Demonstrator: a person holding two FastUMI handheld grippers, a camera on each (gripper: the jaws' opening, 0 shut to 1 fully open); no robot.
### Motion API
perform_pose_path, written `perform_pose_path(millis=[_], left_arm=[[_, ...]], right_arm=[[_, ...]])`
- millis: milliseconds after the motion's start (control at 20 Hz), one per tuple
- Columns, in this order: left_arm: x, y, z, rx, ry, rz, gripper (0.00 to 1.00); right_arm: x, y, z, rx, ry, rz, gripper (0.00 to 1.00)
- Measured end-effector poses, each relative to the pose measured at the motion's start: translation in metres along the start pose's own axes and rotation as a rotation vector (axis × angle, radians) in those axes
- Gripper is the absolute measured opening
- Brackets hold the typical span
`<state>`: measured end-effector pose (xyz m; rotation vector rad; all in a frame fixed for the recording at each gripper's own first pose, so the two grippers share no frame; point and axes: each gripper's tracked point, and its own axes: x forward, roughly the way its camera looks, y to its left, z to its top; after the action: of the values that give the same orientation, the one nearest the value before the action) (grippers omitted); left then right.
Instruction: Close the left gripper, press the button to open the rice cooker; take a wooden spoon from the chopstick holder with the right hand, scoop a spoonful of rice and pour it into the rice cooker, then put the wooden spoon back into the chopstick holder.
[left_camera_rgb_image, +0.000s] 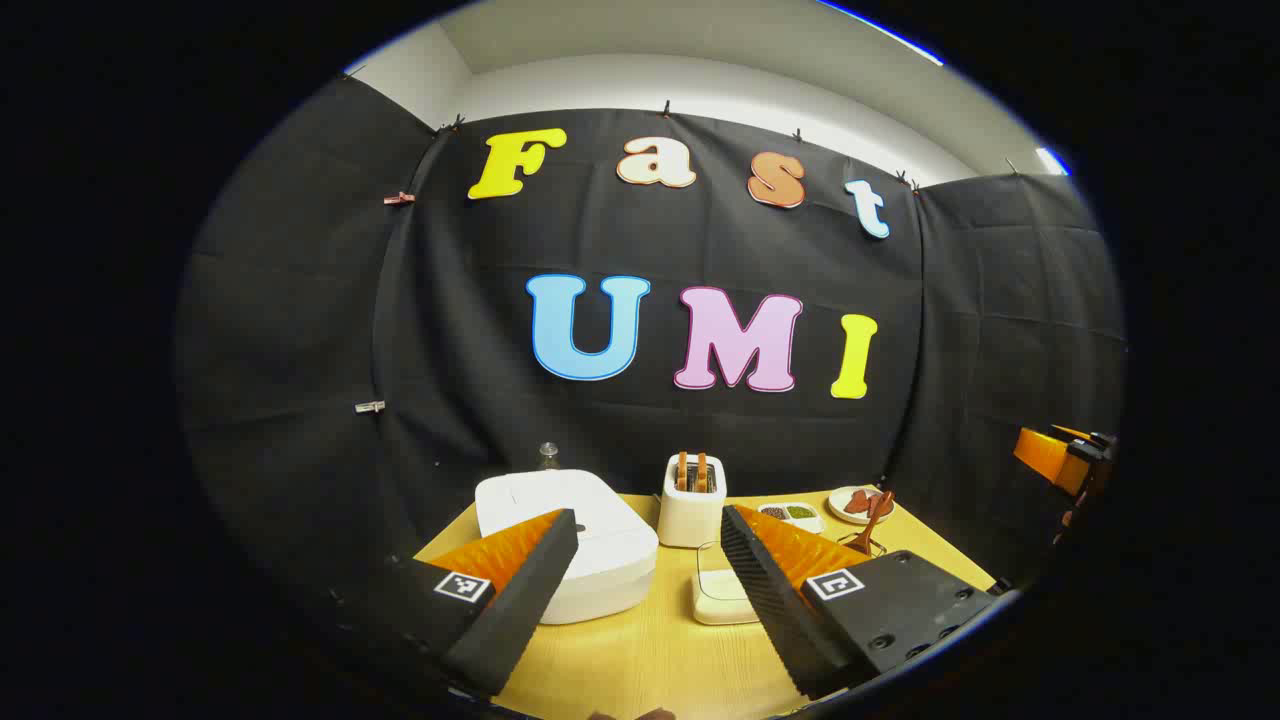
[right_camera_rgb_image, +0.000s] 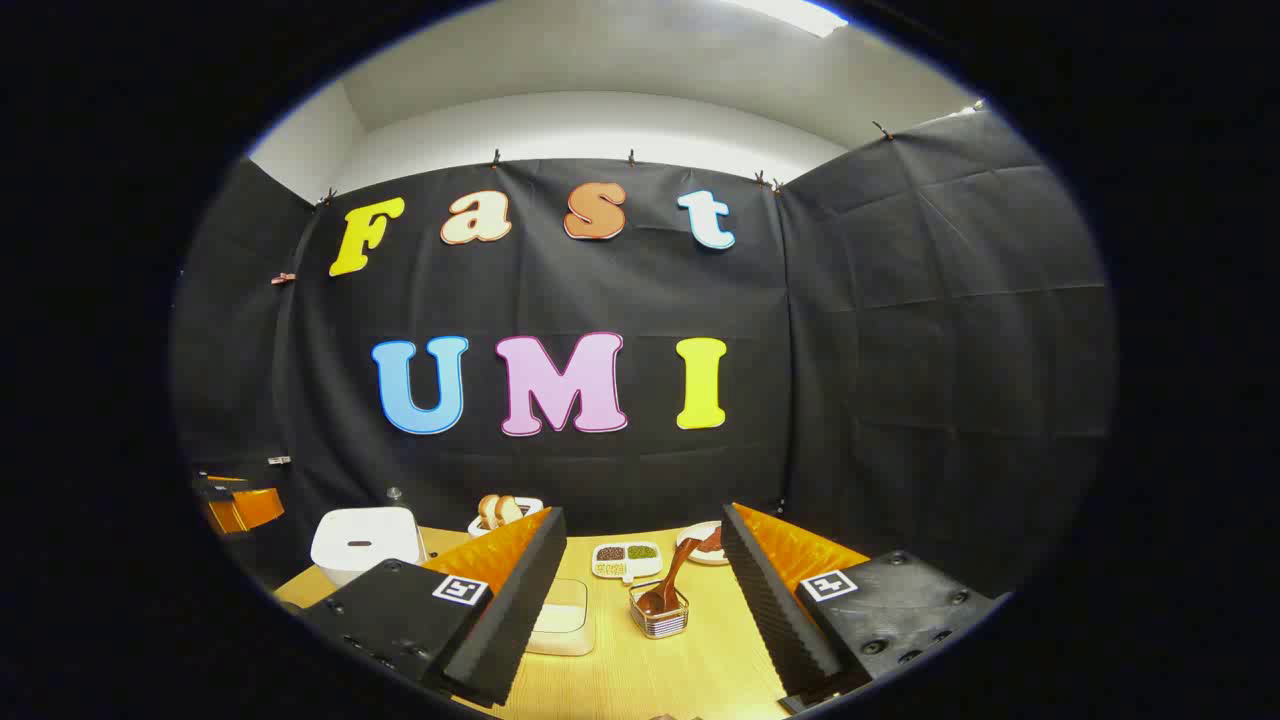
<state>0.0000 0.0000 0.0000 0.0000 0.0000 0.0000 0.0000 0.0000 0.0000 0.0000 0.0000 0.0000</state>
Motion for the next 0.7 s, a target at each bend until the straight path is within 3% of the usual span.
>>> perform_pose_path(millis=[700], left_arm=[[-0.002,0.006,-0.015,0.012,0.033,-0.026,0.99]], right_arm=[[-0.008,0.014,-0.006,0.007,0.018,0.019,0.97]])
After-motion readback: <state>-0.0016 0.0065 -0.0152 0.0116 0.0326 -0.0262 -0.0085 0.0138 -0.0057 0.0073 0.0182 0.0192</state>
